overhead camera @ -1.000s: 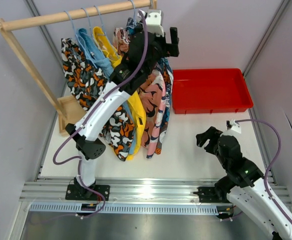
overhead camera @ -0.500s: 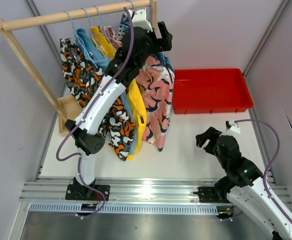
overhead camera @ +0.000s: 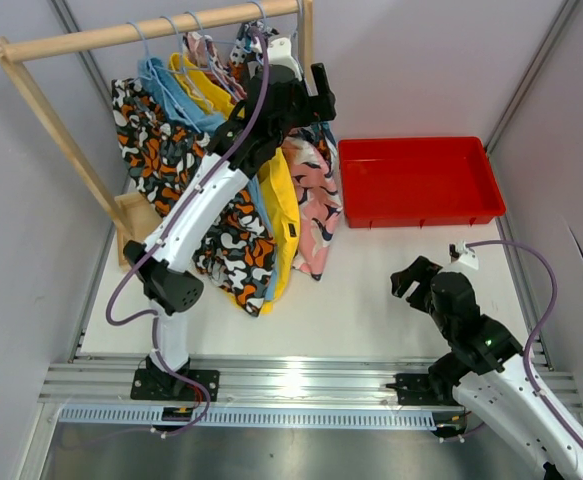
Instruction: Remove the shorts from the hanger
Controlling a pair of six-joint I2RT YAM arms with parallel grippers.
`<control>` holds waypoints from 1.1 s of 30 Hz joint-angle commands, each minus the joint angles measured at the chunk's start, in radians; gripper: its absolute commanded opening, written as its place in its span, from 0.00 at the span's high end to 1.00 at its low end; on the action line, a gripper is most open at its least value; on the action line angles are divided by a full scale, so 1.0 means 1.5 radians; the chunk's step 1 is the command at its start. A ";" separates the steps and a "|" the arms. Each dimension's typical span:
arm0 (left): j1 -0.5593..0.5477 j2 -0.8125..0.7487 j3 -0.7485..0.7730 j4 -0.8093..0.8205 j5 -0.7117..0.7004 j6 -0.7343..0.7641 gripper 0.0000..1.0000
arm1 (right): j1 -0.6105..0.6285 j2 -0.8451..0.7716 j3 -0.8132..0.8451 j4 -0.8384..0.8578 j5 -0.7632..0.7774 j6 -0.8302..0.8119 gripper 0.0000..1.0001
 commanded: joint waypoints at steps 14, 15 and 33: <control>0.015 0.038 0.021 0.061 0.015 -0.015 0.01 | 0.004 -0.012 -0.018 0.013 0.002 0.010 0.21; 0.015 0.044 0.030 0.074 0.017 -0.016 0.01 | 0.004 -0.013 -0.019 0.013 0.003 0.010 0.21; 0.021 0.106 0.045 0.187 0.032 -0.047 0.37 | 0.004 -0.006 -0.024 0.019 0.003 0.005 0.21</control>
